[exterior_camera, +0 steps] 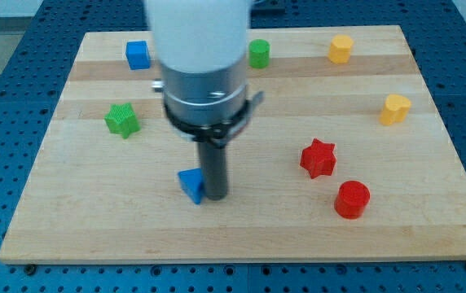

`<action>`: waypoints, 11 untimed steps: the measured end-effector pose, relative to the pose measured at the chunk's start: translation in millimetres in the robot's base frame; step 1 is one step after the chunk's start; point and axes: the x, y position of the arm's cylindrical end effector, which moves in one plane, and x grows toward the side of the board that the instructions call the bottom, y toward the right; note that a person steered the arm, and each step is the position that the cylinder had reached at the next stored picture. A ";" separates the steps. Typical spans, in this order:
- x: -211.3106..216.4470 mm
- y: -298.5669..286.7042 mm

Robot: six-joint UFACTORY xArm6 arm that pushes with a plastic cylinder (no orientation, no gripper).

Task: Push triangle below the green star

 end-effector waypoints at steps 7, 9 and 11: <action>-9.1 -143.3; -15.1 -133.7; -70.4 -126.5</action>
